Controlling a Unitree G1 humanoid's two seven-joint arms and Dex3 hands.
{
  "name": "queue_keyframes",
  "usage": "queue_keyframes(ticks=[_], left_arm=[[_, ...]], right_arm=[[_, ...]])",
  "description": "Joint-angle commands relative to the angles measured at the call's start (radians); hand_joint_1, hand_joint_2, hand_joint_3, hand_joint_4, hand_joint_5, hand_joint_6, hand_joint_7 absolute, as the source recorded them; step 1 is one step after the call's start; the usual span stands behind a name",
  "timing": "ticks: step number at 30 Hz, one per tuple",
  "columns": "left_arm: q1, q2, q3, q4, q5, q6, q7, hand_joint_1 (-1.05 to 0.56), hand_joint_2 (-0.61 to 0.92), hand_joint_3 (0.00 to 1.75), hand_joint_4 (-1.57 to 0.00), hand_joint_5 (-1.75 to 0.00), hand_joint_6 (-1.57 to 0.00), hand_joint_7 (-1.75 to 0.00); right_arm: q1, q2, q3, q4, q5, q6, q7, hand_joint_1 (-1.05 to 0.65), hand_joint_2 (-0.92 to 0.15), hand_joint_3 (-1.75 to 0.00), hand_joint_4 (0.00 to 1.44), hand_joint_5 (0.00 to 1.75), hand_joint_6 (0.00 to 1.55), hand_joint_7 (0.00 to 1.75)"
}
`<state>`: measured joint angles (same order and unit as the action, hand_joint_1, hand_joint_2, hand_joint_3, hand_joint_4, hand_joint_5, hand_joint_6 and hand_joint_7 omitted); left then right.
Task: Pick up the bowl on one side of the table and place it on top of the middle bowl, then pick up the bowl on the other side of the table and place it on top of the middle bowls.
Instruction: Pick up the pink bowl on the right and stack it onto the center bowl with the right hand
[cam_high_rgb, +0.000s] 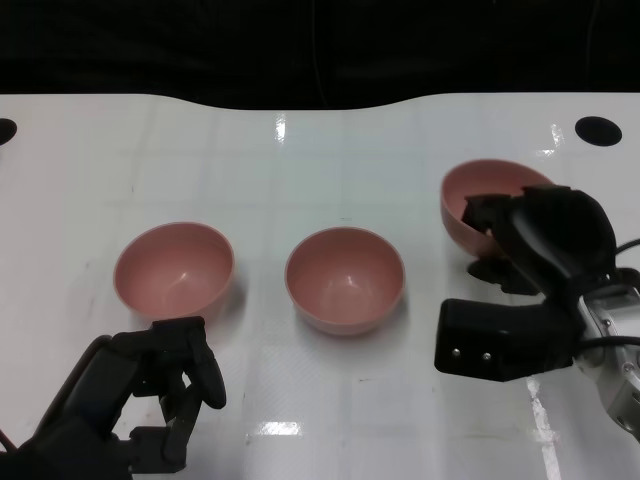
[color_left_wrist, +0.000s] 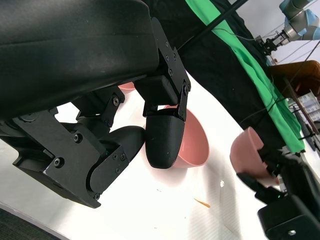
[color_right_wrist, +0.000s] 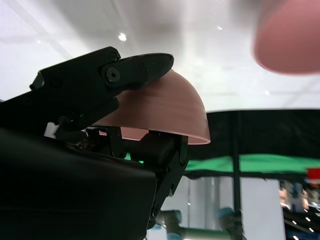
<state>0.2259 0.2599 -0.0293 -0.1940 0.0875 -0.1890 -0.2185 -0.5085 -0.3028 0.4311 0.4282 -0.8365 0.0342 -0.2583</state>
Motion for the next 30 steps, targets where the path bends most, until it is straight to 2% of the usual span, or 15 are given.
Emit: queue_keyframes(ticks=[1, 2, 5, 7, 10, 12, 19, 22, 23, 25, 26, 27, 28, 29, 30], left_arm=[[0.002, 0.003, 0.004, 0.003, 0.012, -0.002, 0.009, -0.13, 0.39, 1.41, -0.87, -1.73, -0.81, -1.54], [0.005, 0.002, 0.004, -0.002, 0.013, 0.002, 0.01, -0.13, 0.39, 1.41, -0.87, -1.73, -0.81, -1.54], [0.012, 0.0, 0.006, -0.008, 0.009, -0.002, 0.008, -0.13, 0.38, 1.41, -0.87, -1.73, -0.81, -1.53], [0.011, 0.0, 0.005, 0.002, 0.007, -0.016, 0.006, -0.13, 0.38, 1.41, -0.86, -1.73, -0.8, -1.53], [0.014, -0.001, 0.003, 0.005, 0.009, -0.024, 0.006, -0.14, 0.38, 1.42, -0.86, -1.73, -0.81, -1.53], [0.018, 0.003, 0.006, -0.001, 0.011, -0.023, 0.005, -0.14, 0.38, 1.42, -0.86, -1.73, -0.81, -1.54], [0.021, 0.001, 0.003, -0.008, 0.021, -0.027, 0.007, -0.14, 0.38, 1.44, -0.87, -1.74, -0.8, -1.55], [0.024, -0.004, -0.001, -0.02, 0.026, -0.01, 0.008, -0.14, 0.38, 1.44, -0.87, -1.74, -0.81, -1.54], [0.024, -0.004, -0.002, -0.022, 0.028, -0.009, 0.008, -0.14, 0.38, 1.45, -0.87, -1.73, -0.81, -1.54], [0.025, -0.003, -0.003, -0.019, 0.032, -0.017, 0.008, -0.14, 0.37, 1.45, -0.88, -1.74, -0.81, -1.54], [0.026, -0.004, -0.004, -0.017, 0.033, -0.021, 0.009, -0.14, 0.37, 1.46, -0.88, -1.74, -0.81, -1.54], [0.026, -0.006, -0.005, -0.016, 0.032, -0.025, 0.009, -0.14, 0.37, 1.46, -0.88, -1.73, -0.81, -1.54], [0.027, -0.007, -0.005, -0.015, 0.032, -0.03, 0.01, -0.13, 0.37, 1.46, -0.88, -1.73, -0.81, -1.54], [0.027, -0.008, -0.006, -0.016, 0.033, -0.03, 0.01, -0.13, 0.37, 1.46, -0.88, -1.73, -0.81, -1.54], [0.027, -0.008, -0.006, -0.016, 0.036, -0.032, 0.011, -0.14, 0.37, 1.46, -0.88, -1.73, -0.81, -1.54]], right_arm=[[-0.001, 0.001, -0.018, -0.078, 0.022, -0.003, 0.032, -0.28, -0.58, -0.87, 0.97, 1.75, 0.69, 1.73], [0.003, 0.002, -0.02, -0.091, 0.029, -0.012, 0.032, -0.25, -0.47, -1.06, 0.97, 1.75, 0.7, 1.74], [0.012, 0.012, -0.018, -0.152, 0.051, -0.028, 0.056, -0.24, -0.36, -1.24, 0.99, 1.75, 0.72, 1.75], [0.014, 0.021, -0.017, -0.183, 0.069, -0.04, 0.072, -0.23, -0.34, -1.26, 0.99, 1.75, 0.72, 1.75], [0.017, 0.029, -0.015, -0.211, 0.083, -0.057, 0.094, -0.22, -0.39, -1.17, 0.98, 1.75, 0.7, 1.75], [0.008, 0.048, -0.001, -0.215, 0.084, -0.078, 0.094, -0.21, -0.39, -1.19, 0.99, 1.75, 0.71, 1.75], [-0.016, 0.099, 0.024, -0.175, 0.086, -0.135, 0.109, -0.23, -0.37, -1.21, 0.99, 1.75, 0.71, 1.75], [-0.026, 0.109, 0.041, -0.151, 0.078, -0.164, 0.126, -0.24, -0.41, -1.13, 0.98, 1.75, 0.69, 1.73], [-0.028, 0.111, 0.046, -0.147, 0.076, -0.168, 0.131, -0.24, -0.43, -1.06, 0.98, 1.75, 0.74, 1.53], [-0.032, 0.115, 0.061, -0.139, 0.061, -0.172, 0.137, -0.25, -0.51, -0.82, 0.98, 1.75, 0.97, 0.84], [-0.033, 0.116, 0.066, -0.134, 0.058, -0.178, 0.137, -0.25, -0.55, -0.72, 0.98, 1.75, 1.09, 0.59], [-0.033, 0.118, 0.071, -0.128, 0.055, -0.183, 0.138, -0.24, -0.52, -0.78, 0.99, 1.75, 1.09, 0.74], [-0.032, 0.12, 0.075, -0.123, 0.054, -0.187, 0.138, -0.23, -0.46, -0.89, 0.99, 1.75, 0.95, 1.15], [-0.032, 0.122, 0.08, -0.115, 0.053, -0.19, 0.141, -0.22, -0.41, -1.0, 1.0, 1.75, 0.83, 1.49], [-0.032, 0.123, 0.085, -0.106, 0.054, -0.194, 0.144, -0.22, -0.39, -1.06, 1.0, 1.75, 0.79, 1.62]])
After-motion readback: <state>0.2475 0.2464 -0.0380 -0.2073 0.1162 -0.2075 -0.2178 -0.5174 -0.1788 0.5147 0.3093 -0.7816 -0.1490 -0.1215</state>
